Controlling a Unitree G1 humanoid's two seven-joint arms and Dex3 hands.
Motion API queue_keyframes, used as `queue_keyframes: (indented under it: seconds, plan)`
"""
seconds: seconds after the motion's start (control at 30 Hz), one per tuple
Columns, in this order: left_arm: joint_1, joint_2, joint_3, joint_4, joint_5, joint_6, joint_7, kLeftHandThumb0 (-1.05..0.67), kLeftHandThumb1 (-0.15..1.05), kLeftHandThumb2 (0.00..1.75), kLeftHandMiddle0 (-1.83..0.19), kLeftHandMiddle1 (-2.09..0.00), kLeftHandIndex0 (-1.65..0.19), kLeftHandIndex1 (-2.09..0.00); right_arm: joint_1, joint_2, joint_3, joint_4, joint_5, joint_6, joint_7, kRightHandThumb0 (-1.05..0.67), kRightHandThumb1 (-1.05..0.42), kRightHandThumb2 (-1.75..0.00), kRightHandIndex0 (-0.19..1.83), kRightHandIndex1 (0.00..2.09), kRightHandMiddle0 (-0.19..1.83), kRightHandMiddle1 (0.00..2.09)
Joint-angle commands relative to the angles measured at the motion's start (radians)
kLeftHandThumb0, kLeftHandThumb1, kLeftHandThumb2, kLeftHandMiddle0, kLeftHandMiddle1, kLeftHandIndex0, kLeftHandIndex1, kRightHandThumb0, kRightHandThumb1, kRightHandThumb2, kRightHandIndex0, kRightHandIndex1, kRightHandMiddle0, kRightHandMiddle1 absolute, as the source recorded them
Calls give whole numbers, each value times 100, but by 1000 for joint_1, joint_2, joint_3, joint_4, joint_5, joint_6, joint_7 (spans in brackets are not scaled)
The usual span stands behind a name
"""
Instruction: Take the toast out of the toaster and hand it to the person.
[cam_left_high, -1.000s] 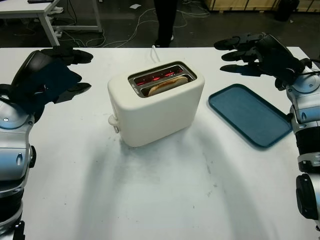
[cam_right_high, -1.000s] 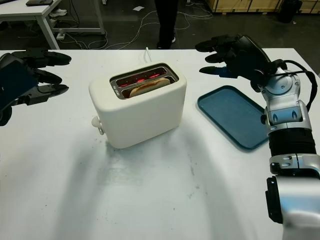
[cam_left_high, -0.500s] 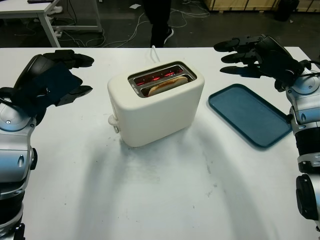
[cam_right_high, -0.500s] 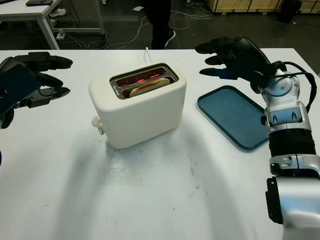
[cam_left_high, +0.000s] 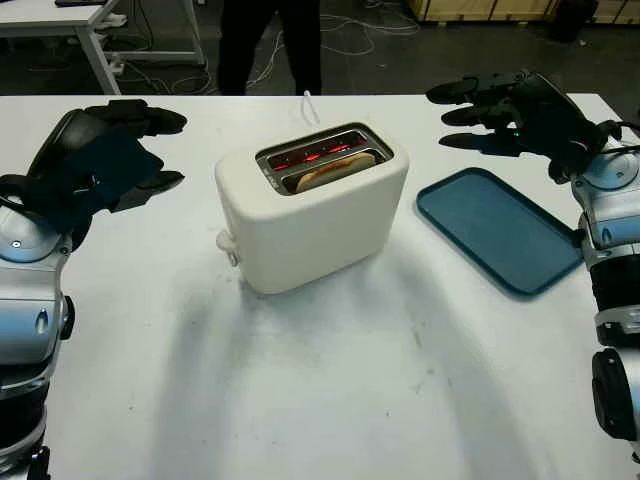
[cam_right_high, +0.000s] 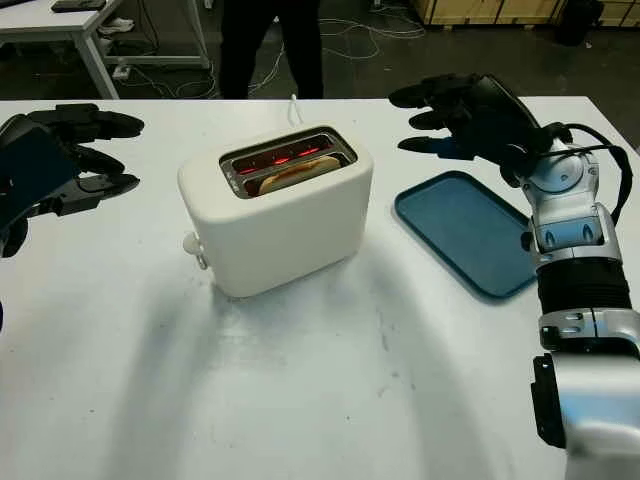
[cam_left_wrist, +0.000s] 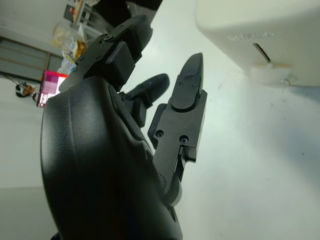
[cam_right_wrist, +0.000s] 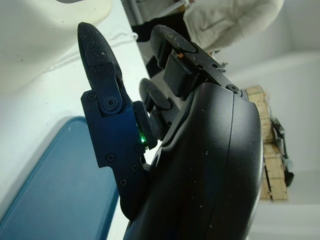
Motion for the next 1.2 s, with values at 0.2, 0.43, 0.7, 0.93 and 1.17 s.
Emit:
queue_keyframes:
  seconds: [0.2,0.43,0.7,0.93,1.17]
  plan:
    - [-6,8,-3,-2,10,0,8,-17,92,8,-30,-105,-53,-30,1,-1,-3,-14,11,11,6,-61,-89,0,69,8,65,0]
    - [-17,1,-2,0,6,6,10,-14,92,8,-28,-104,-53,-29,1,-2,-4,-29,13,33,10,-61,-89,0,69,7,65,0]
    - [-20,3,-1,9,2,-8,6,-16,92,7,-30,-105,-54,-29,3,0,-4,-52,15,64,11,-62,-89,0,68,5,64,0]
    - [-24,5,-7,10,6,-11,7,-14,92,7,-30,-106,-54,-30,1,0,-2,-73,13,92,14,-58,-88,0,70,5,65,0]
    - [-31,1,-8,7,5,9,8,-14,92,7,-30,-107,-54,-30,4,0,1,-83,6,102,8,-59,-88,0,70,5,65,0]
